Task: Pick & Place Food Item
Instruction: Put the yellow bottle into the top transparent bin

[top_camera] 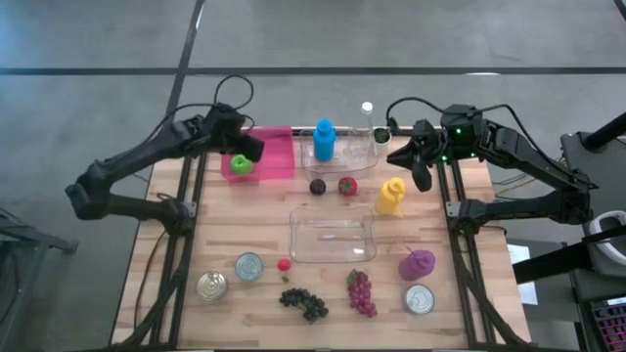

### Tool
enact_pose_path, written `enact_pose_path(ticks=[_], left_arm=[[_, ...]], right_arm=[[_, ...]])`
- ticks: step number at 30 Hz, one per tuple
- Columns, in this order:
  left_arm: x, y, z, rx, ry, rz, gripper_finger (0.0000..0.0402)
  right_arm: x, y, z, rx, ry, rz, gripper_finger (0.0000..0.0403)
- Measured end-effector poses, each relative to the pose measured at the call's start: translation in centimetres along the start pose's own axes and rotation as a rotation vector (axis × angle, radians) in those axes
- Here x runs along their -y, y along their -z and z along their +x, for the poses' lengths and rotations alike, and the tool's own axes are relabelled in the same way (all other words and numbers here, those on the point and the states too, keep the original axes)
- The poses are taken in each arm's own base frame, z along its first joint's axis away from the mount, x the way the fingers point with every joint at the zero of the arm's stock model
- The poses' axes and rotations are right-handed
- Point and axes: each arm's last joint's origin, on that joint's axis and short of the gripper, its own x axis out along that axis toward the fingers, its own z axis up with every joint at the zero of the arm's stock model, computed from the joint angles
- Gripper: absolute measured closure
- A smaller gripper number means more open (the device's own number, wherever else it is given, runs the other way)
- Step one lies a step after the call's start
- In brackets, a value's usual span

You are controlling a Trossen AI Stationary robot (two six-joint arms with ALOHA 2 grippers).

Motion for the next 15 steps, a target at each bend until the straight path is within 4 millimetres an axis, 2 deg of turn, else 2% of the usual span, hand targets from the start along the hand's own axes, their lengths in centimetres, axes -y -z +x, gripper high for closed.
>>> enact_pose_path(ticks=[4,10,15], left_arm=[[2.2,1.2,-1.0,0.000,0.076,0.084,0.0334],[5.1,3.1,-2.5,0.015,0.186,0.194,0.0372],[6.9,4.2,-3.4,0.033,0.273,0.258,0.0396]], right_arm=[[0.0,0.0,0.0,0.000,0.000,-0.021,0.0356],[0.0,0.1,0.0,-0.005,0.001,-0.048,0.0389],[0.0,0.1,0.0,-0.006,0.001,-0.084,0.0394]])
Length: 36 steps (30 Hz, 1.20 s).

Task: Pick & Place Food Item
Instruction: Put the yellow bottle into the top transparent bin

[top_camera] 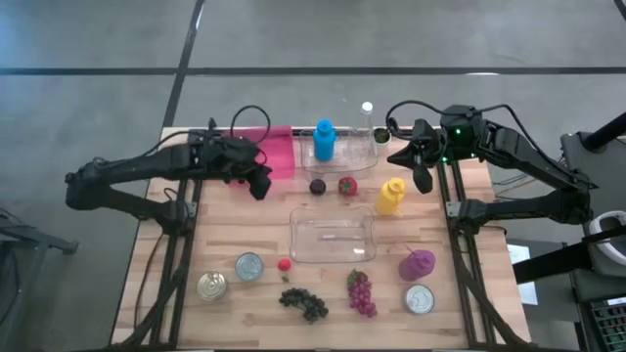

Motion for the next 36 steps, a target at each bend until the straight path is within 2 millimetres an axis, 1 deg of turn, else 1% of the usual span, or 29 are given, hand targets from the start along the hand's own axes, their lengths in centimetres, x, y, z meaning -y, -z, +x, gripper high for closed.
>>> enact_pose_path(ticks=[4,8,17,22,26,30,36], left_arm=[[1.1,0.3,-0.2,0.021,0.029,0.032,0.0397],[1.7,0.3,-0.4,0.047,0.043,0.042,0.0396],[1.8,0.3,-0.4,0.055,0.048,0.067,0.0396],[1.8,0.2,-0.4,0.062,0.051,0.074,0.0396],[1.9,0.2,-0.4,0.068,0.054,0.090,0.0396],[1.9,0.2,-0.4,0.068,0.054,0.093,0.0396],[1.9,0.2,-0.4,0.068,0.054,0.094,0.0396]], right_arm=[[0.0,0.0,0.0,0.000,0.000,-0.011,0.0394],[0.0,0.4,-0.1,-0.038,0.002,0.000,0.0394],[-0.1,2.4,-0.7,-0.226,0.013,0.056,0.0394],[0.2,2.4,-0.3,-0.240,0.073,0.051,0.0394],[0.3,2.4,-0.1,-0.249,0.076,0.061,0.0391],[0.3,2.4,-0.1,-0.248,0.081,0.102,0.0368],[0.1,1.9,-0.5,-0.228,0.080,0.100,0.0308]])
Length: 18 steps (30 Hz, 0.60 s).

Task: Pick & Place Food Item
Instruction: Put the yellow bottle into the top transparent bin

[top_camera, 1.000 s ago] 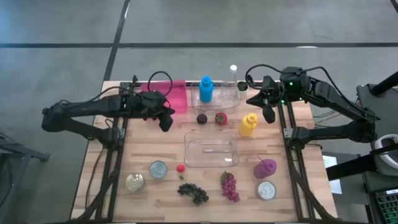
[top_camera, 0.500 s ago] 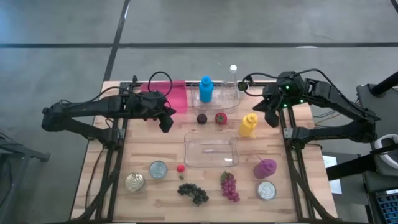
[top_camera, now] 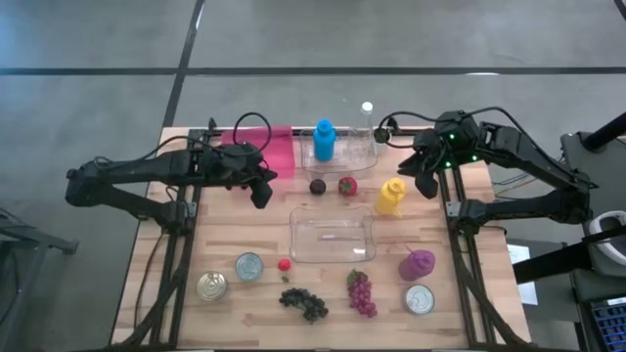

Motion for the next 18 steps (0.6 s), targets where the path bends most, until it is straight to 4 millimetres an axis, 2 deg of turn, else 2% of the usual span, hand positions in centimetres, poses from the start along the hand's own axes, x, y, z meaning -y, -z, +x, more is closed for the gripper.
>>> enact_pose_path(ticks=[9,18], left_arm=[[0.0,0.0,0.0,0.003,-0.005,0.024,0.0396],[0.0,0.0,0.0,0.007,-0.013,0.026,0.0396]], right_arm=[[-0.1,0.2,-0.5,-0.029,0.004,-0.003,0.0223],[0.4,1.4,1.3,-0.105,0.009,-0.032,0.0207]])
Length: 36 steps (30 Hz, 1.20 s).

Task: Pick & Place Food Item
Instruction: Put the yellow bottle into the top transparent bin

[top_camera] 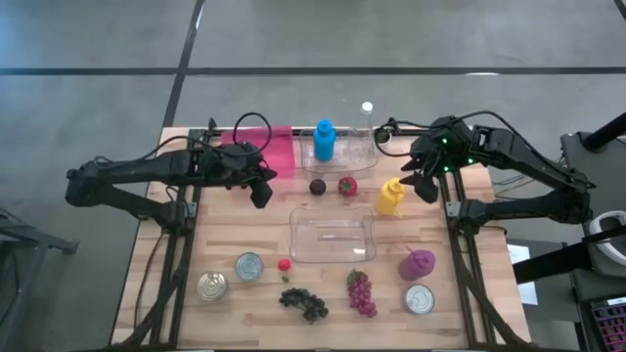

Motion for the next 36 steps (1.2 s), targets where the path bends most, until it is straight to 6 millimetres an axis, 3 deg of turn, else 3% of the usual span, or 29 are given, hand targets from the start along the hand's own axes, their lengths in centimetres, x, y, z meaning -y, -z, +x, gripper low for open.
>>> enact_pose_path(ticks=[8,15,24,36], left_arm=[[0.0,0.0,0.0,0.001,0.001,-0.001,0.0396],[0.0,0.0,0.0,0.002,0.001,-0.004,0.0396],[0.0,0.0,0.0,0.001,0.000,-0.004,0.0395],[0.0,0.0,0.0,0.001,0.000,-0.004,0.0395]], right_arm=[[0.6,1.6,2.6,-0.079,0.003,-0.001,0.0218],[0.9,2.4,3.7,-0.124,0.005,0.004,0.0227],[0.9,2.5,3.7,-0.127,0.005,0.004,0.0225],[0.5,1.1,2.0,-0.050,0.003,-0.015,0.0222]])
